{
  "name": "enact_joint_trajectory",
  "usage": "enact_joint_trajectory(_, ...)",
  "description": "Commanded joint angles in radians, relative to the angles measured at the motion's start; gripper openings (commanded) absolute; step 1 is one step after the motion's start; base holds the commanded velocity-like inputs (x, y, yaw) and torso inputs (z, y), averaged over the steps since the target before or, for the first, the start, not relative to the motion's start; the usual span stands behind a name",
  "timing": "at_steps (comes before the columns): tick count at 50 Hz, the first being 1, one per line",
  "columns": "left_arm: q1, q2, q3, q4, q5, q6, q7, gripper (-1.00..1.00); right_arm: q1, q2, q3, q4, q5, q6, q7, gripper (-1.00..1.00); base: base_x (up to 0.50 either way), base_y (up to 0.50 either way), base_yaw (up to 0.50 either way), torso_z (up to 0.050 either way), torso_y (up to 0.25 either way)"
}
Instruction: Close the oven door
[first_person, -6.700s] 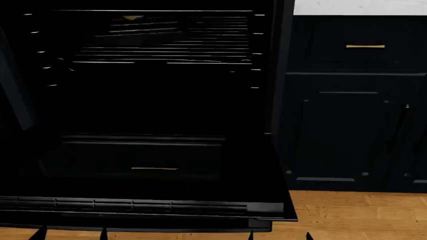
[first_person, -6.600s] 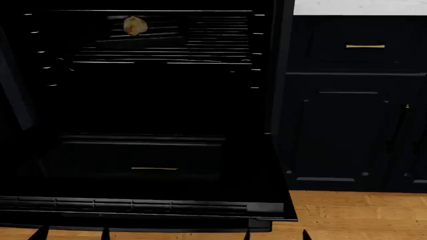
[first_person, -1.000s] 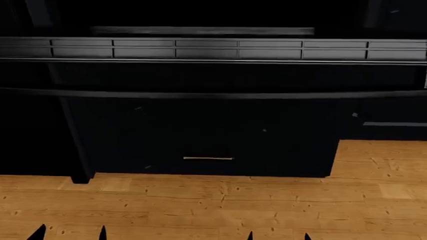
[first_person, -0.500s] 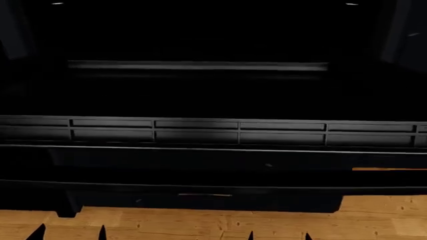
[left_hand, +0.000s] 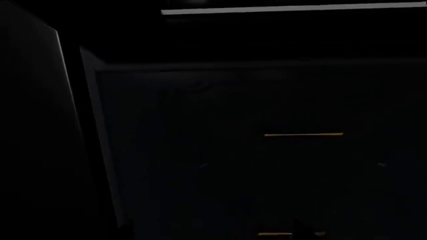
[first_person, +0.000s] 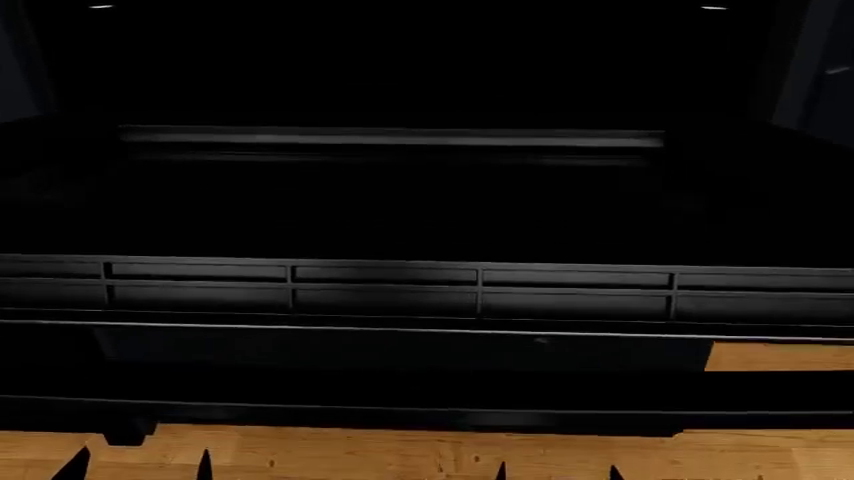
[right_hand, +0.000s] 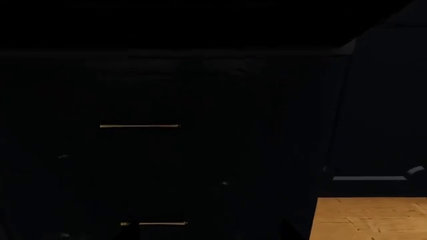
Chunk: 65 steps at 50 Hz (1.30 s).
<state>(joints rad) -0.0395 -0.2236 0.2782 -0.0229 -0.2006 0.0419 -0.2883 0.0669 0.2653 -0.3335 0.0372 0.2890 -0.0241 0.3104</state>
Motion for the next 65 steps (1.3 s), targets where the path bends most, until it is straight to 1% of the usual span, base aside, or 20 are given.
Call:
enact_joint_trajectory(1,-0.004,-0.003,0.005,0.0,-0.001,-0.01,-0.008,1.0,0.001,0.003,0.0,-0.002,0.012,0.001,0.001,1.0,0.0,0.0,0.0,-0.05,0.0)
enact_joint_trajectory(18,-0.001,-0.011,0.012,0.012,-0.004,-0.017,-0.016,1.0,0.002,0.006,-0.004,-0.001,0.017,-0.001,0.005,1.0,0.0,0.0,0.0,-0.05,0.0)
enact_joint_trajectory(33,-0.003,-0.012,0.016,-0.004,-0.012,0.011,-0.012,1.0,0.006,0.008,-0.011,0.004,0.015,0.004,0.012,1.0,0.0,0.0,0.0,-0.05,0.0)
enact_joint_trajectory(39,0.001,-0.015,0.017,0.004,-0.02,0.013,-0.013,1.0,0.004,0.01,-0.014,0.002,0.012,-0.003,0.015,1.0,0.07,0.0,0.0,0.0,0.0)
enact_joint_trajectory(65,-0.004,-0.022,0.025,0.004,-0.034,0.008,-0.022,1.0,0.007,0.014,-0.014,0.006,0.031,-0.007,0.016,1.0,0.33,0.0,0.0,0.0,0.0)
